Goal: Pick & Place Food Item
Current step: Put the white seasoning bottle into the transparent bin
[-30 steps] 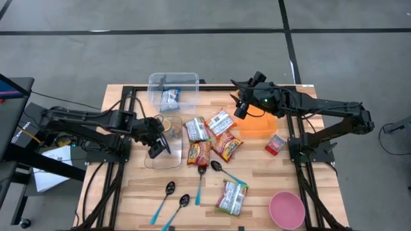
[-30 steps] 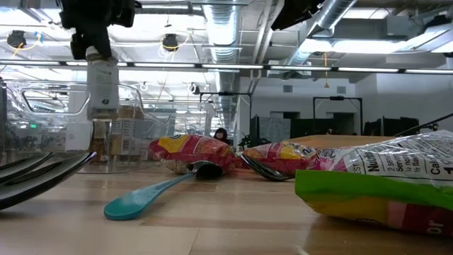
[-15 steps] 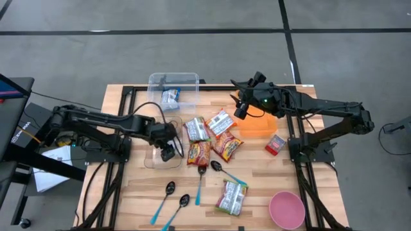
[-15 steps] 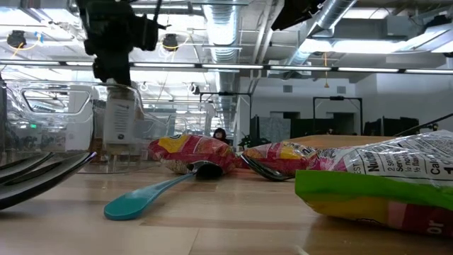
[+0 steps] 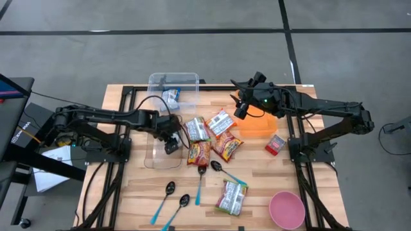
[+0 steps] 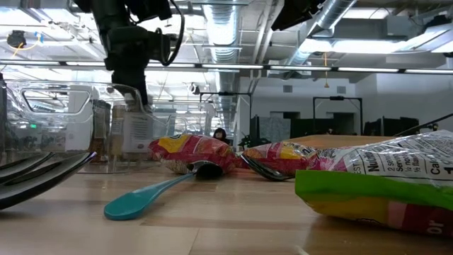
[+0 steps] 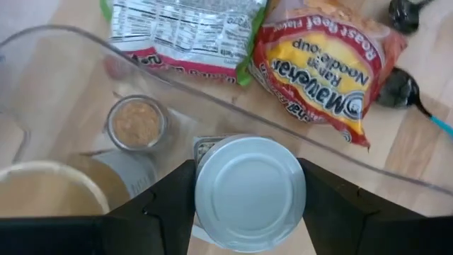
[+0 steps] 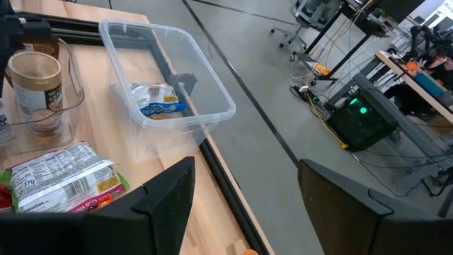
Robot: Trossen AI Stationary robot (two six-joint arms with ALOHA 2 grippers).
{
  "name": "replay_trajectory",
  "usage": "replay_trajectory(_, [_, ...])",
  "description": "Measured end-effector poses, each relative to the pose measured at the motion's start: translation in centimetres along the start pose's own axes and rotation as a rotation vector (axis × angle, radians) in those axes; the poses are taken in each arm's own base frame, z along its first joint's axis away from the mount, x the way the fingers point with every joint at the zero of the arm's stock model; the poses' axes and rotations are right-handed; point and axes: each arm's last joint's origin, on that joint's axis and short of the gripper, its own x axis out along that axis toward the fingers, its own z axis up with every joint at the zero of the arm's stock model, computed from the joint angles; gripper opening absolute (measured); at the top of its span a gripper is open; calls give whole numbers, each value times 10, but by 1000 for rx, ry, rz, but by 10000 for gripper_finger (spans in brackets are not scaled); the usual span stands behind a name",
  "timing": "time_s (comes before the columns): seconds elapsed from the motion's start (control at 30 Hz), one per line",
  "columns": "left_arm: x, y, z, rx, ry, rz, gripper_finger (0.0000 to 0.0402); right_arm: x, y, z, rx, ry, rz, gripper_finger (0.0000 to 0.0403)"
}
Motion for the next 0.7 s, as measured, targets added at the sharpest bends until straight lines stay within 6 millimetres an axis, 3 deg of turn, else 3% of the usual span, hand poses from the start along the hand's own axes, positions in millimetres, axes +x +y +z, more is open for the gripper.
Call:
replay_trajectory(0.47, [-1,5,2,325,6,-83,204,0,0,-1,-4,6,4,244])
replay_trajectory(0.7, [-1,13,4,336,4,-97,204,0,0,-1,-4,6,4,244])
